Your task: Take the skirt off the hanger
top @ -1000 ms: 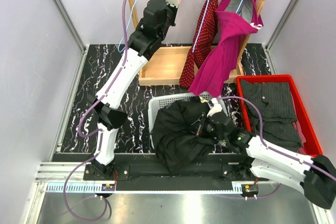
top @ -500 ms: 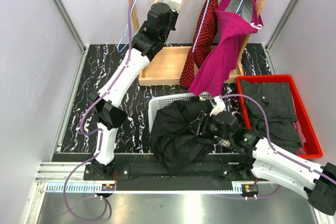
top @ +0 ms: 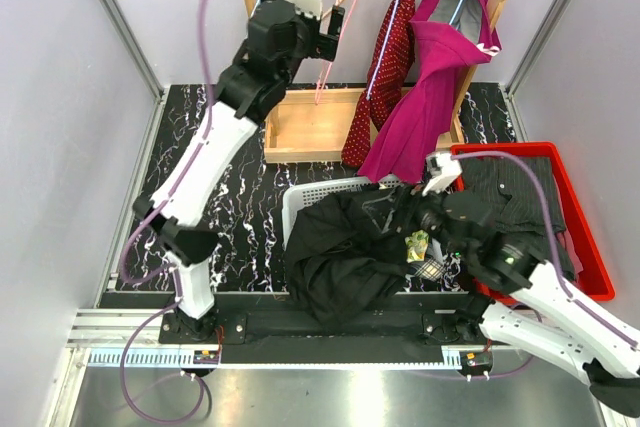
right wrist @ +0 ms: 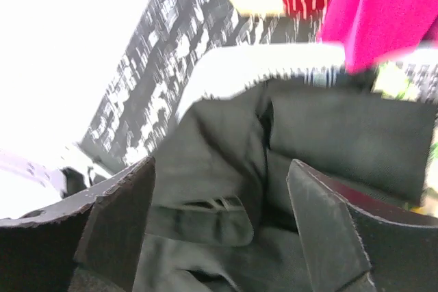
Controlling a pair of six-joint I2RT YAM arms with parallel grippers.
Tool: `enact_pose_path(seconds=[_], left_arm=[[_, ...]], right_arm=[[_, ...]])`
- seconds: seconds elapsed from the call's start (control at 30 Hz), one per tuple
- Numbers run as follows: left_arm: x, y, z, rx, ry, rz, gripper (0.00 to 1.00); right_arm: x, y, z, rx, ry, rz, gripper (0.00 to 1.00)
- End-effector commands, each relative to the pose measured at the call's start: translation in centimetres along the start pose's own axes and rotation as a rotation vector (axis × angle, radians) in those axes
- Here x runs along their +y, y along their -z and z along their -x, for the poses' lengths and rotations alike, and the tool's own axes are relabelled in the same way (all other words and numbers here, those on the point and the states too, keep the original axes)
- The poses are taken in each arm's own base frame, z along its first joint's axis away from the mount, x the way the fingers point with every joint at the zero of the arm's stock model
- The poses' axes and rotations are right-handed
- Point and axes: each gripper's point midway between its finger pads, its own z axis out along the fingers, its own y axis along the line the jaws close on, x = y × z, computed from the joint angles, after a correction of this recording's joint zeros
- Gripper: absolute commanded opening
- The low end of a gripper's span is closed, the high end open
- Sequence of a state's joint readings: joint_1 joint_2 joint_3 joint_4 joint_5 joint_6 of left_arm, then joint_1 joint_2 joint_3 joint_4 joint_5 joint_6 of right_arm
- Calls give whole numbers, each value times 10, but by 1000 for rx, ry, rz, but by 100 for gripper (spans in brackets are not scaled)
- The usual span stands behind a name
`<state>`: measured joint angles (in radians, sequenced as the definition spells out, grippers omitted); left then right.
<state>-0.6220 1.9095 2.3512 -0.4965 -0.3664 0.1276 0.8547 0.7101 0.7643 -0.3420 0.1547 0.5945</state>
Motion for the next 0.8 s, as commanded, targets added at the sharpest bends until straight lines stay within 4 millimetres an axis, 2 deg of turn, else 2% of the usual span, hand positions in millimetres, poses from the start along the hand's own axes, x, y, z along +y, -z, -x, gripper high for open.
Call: enact_pose_path(seconds=[0.0, 0.07, 0.1, 0.17, 0.23, 0.33, 0.4, 0.43, 0.63, 0.73, 0.77], left_arm=[[-14, 74, 91, -212, 105, -109, 99], [-39, 85, 100, -231, 113, -186, 99], [-50, 86, 100, -231, 119, -219, 99], [-85, 81, 94, -229, 102, -319, 99], [-109, 66, 88, -234, 69, -356, 99], [-128, 47, 82, -240, 54, -366, 99], [-132, 39, 80, -255, 50, -363, 99], [-137, 33, 69, -238, 37, -370, 99], [-148, 5, 33, -176, 27, -352, 99], [-134, -13, 19, -138, 63, -312, 97], [-125, -19, 15, -127, 72, -296, 92]], right_arm=[[8, 31, 51, -121, 85, -35, 88], [4, 36, 59, -147, 103, -60, 94], [2, 38, 61, -151, 117, -73, 99], [0, 40, 63, -158, 121, -80, 99], [1, 41, 62, -165, 111, -70, 99], [4, 46, 61, -174, 88, -40, 98], [2, 49, 58, -175, 84, -36, 97], [2, 53, 59, -187, 78, -27, 96], [-1, 57, 56, -187, 76, -27, 95], [1, 59, 59, -191, 80, -25, 93], [2, 60, 60, -193, 79, -23, 91]])
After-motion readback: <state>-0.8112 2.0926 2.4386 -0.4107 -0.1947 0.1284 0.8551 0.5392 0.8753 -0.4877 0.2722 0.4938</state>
